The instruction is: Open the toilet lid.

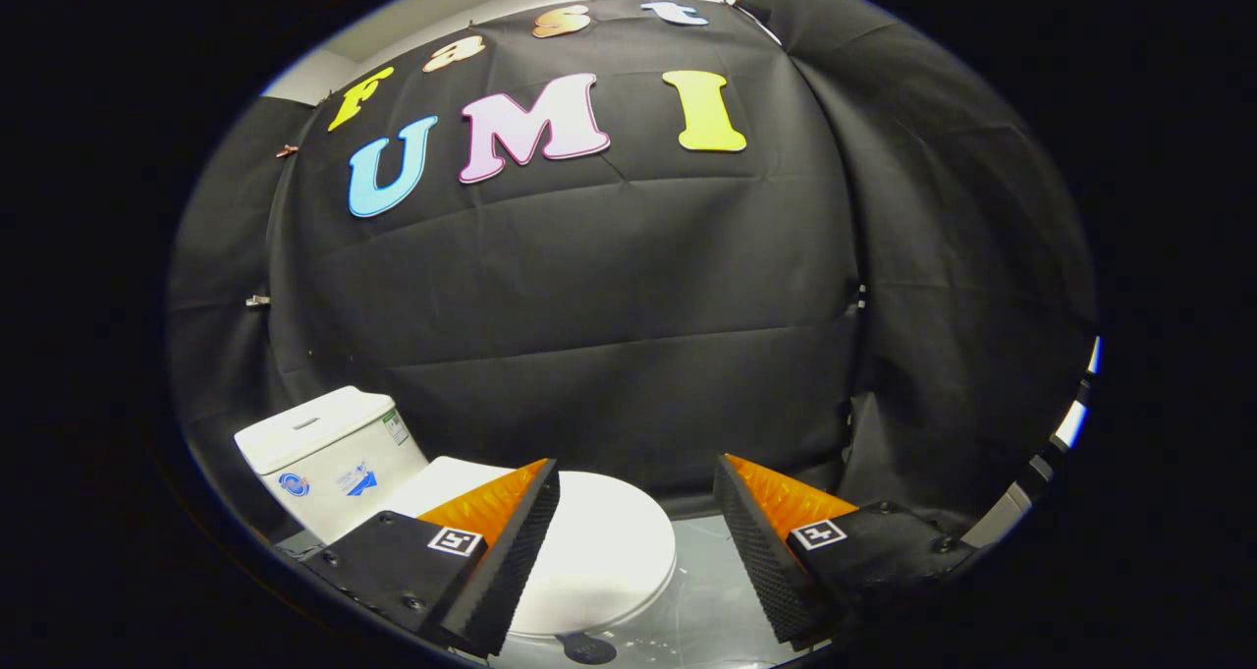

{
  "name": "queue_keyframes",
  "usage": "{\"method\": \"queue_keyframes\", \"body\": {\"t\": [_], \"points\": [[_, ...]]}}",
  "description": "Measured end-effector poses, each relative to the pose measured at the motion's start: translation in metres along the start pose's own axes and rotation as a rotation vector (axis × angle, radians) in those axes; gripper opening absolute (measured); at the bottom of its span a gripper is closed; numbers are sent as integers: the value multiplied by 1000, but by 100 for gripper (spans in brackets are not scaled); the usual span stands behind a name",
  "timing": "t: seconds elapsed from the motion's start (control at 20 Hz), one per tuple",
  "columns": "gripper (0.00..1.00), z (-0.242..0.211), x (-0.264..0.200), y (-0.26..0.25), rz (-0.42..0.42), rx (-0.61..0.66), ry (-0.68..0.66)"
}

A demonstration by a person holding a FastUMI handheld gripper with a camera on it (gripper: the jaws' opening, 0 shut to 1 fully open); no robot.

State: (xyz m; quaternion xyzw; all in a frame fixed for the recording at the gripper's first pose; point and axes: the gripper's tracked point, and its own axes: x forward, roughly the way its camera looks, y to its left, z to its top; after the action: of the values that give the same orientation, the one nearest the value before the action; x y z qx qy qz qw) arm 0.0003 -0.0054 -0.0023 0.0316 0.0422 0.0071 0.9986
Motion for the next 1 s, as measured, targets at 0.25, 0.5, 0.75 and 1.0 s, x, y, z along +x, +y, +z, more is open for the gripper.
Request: {"method": "queue_keyframes", "body": {"t": [0.25,0.5,0.75,1.0], "points": [[98,-35,-6,-14,-2,8,88],[98,-99,-15,-19,-4,55,226],[98,-146,-27,-6,18,152,340],[96,-174,-28,-2,9,348,425]]}}
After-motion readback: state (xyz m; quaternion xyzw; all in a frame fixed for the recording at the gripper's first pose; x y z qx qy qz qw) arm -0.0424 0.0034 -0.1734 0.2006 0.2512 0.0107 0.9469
